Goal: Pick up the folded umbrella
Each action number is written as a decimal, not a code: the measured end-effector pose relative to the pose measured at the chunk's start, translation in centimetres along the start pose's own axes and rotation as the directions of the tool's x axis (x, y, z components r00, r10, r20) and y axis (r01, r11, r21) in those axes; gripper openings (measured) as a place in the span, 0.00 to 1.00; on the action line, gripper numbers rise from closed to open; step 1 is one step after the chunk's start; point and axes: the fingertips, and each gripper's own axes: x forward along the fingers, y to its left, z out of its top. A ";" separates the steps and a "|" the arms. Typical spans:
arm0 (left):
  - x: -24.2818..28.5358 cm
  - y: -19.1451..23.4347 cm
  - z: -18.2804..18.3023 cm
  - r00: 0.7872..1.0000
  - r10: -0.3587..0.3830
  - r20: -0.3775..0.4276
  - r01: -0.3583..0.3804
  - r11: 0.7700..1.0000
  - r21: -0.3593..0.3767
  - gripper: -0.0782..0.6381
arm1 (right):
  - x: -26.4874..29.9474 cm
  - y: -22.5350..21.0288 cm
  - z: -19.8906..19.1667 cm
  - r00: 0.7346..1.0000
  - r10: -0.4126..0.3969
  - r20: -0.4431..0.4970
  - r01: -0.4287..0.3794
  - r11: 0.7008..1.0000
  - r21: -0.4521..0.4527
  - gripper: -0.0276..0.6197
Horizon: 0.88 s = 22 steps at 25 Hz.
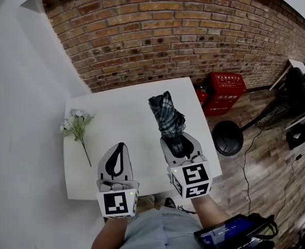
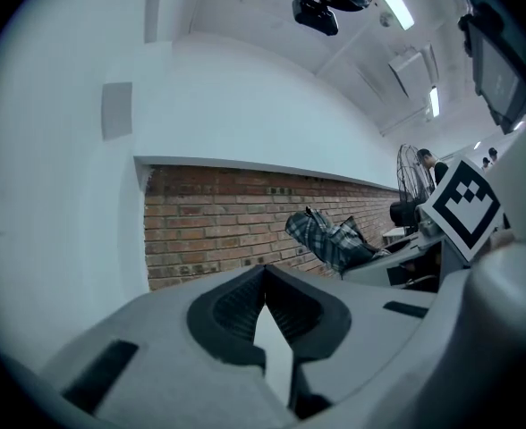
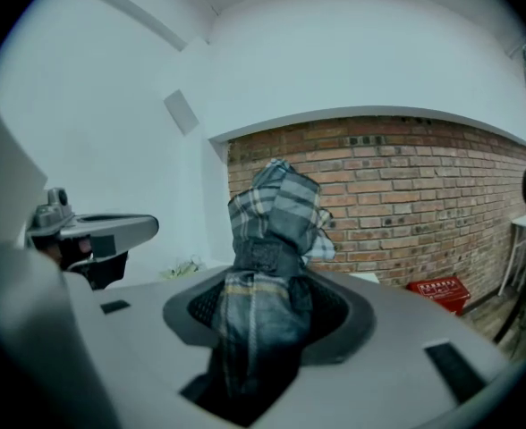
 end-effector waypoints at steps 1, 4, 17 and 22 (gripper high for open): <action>-0.3 -0.3 0.3 1.000 0.000 0.006 0.000 1.000 0.002 0.12 | -0.4 0.0 0.3 1.000 0.001 0.009 -0.001 1.000 -0.003 0.34; -1.0 -1.0 1.3 1.000 0.003 0.024 -0.003 1.000 0.010 0.12 | -1.8 0.0 1.3 0.999 0.004 0.038 -0.004 1.000 -0.010 0.34; -4.3 -3.2 5.1 0.996 0.032 0.082 -0.035 0.999 0.037 0.12 | -7.3 0.1 5.1 0.986 0.015 0.167 -0.007 0.999 -0.046 0.34; -5.5 -2.8 6.0 0.993 0.064 0.097 -0.068 0.997 0.039 0.12 | -9.1 0.5 6.5 0.975 0.029 0.221 -0.013 0.997 -0.072 0.34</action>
